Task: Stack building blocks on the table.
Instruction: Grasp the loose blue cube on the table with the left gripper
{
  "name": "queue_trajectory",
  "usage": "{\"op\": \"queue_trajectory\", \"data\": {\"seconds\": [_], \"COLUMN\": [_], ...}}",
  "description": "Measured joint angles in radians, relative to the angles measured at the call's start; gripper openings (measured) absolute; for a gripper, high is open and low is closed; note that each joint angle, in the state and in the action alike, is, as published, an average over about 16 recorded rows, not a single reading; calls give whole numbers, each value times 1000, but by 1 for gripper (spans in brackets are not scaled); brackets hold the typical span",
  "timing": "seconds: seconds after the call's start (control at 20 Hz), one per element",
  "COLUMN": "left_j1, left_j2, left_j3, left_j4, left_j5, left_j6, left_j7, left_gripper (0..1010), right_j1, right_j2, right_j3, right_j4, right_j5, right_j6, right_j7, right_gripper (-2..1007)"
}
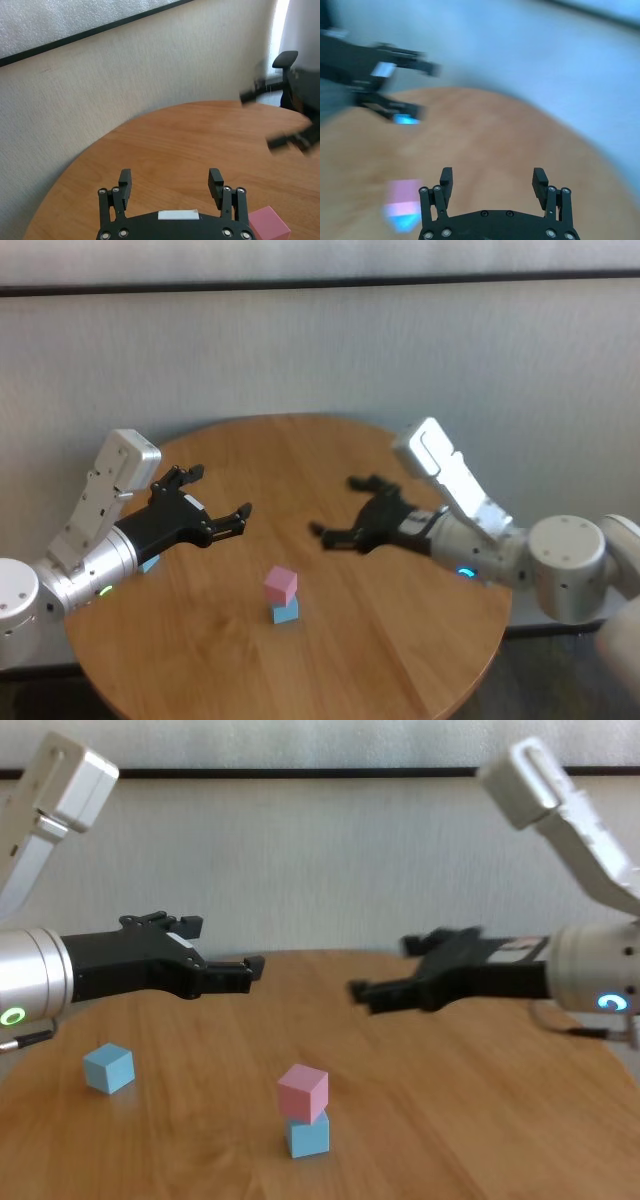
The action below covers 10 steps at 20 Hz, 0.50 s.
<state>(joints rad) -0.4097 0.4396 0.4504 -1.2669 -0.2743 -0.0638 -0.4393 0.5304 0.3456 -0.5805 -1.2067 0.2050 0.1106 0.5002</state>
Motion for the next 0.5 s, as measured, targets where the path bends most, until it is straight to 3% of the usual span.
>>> {"op": "queue_trajectory", "data": {"seconds": [0.25,0.5], "left_j1": [0,0], "left_j2": [0,0], "left_j3": [0,0], "left_j4": [0,0], "left_j5": [0,0], "left_j6": [0,0], "left_j7": [0,0], "left_gripper": [1003,1003], "right_j1": [-37,-69], "right_j2": [13,6], "right_j3": [32,62], "right_j4": [-29,-35], "right_j5": [-57,-123], "right_j6": [-65,-135], "right_j7": [-122,-232], "right_gripper": [1001,1001]}}
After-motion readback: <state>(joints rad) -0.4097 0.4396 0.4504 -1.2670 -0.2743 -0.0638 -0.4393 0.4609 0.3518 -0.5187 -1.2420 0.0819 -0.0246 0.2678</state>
